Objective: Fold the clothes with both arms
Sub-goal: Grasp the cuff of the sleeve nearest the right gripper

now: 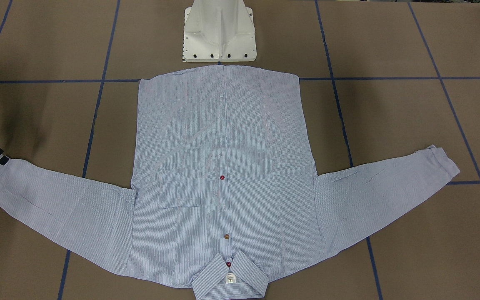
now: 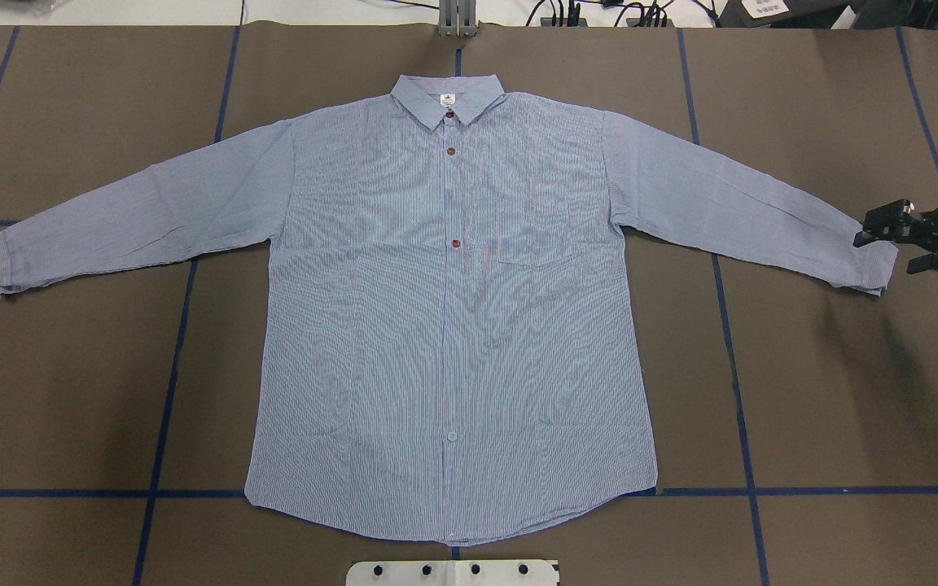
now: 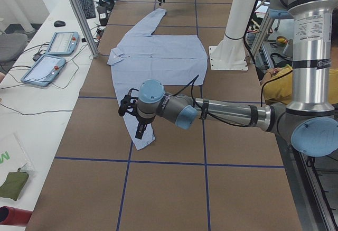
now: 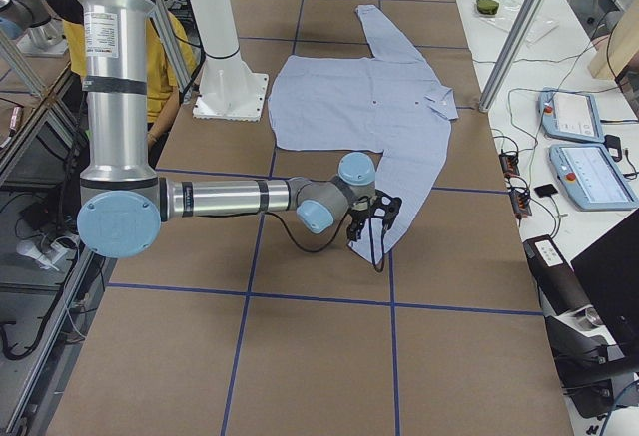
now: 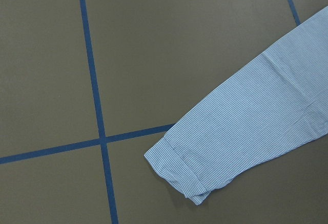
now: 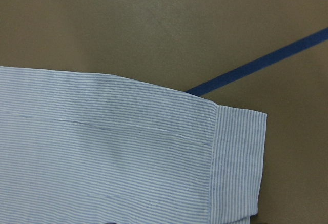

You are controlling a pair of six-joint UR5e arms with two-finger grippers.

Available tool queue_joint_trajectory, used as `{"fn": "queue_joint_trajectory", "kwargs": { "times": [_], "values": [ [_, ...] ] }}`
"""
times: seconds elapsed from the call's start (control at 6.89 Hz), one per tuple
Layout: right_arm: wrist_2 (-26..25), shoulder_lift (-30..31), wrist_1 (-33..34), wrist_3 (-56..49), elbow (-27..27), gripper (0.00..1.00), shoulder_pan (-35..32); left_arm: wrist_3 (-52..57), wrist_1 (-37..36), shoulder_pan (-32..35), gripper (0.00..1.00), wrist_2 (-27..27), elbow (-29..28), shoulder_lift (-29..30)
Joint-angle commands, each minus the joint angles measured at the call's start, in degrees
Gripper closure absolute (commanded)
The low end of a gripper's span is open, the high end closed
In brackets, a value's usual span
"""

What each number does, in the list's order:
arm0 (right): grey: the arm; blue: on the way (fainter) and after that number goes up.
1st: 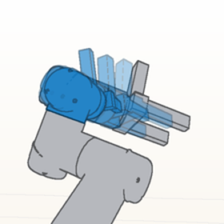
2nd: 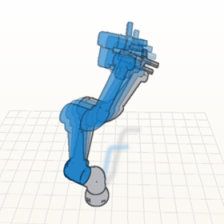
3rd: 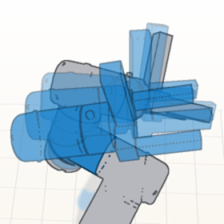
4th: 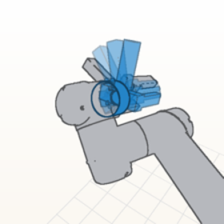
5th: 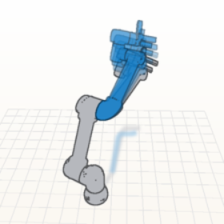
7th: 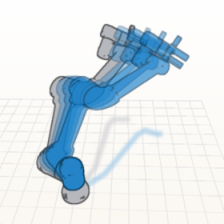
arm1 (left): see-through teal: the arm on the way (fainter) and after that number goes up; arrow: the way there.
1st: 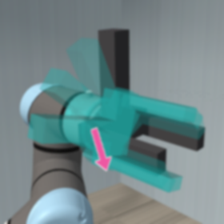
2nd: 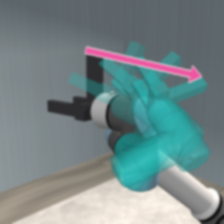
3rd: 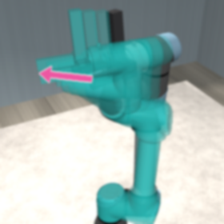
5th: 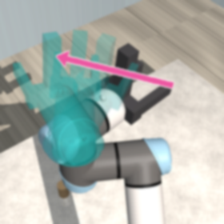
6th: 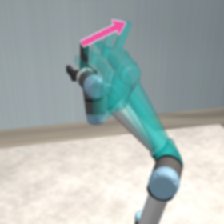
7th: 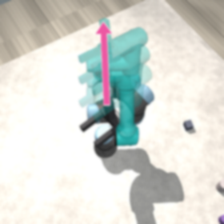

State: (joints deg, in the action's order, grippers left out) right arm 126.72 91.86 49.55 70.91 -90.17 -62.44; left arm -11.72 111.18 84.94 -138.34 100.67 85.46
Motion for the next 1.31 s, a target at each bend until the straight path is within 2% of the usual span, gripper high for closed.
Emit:
{"fn": "queue_joint_trajectory", "kwargs": {
  "times": [0.0, 0.58, 0.73, 0.87, 1.16],
  "values": [
    [-2.3, 0.8, -2.9, 4.6, 2.2, 0.11, 2.0, 0.1, 0.0, 0.0, 0.0, 0.0, 0.0, 0.1],
    [-3.2, 0.7, -2.9, 4.7, 5.2, 0.25, 3.4, 0.1, 0.0, 0.0, 0.0, 0.0, 0.1, 0.1],
    [-3.2, 0.6, -2.9, 4.8, 5.2, 0.55, 3.4, 0.0, 0.0, 0.0, 0.0, 0.0, 0.1, 0.1],
    [-3.2, 0.4, -2.8, 5.2, 5.4, 1.0, 3.4, 0.0, 0.1, 0.0, 0.0, 0.0, 0.1, 0.1],
    [-3.1, 0.3, -2.9, 5.3, 5.5, 1.0, 3.4, 0.0, 0.0, 0.0, 0.0, 0.0, 0.1, 0.1]
  ]
}}
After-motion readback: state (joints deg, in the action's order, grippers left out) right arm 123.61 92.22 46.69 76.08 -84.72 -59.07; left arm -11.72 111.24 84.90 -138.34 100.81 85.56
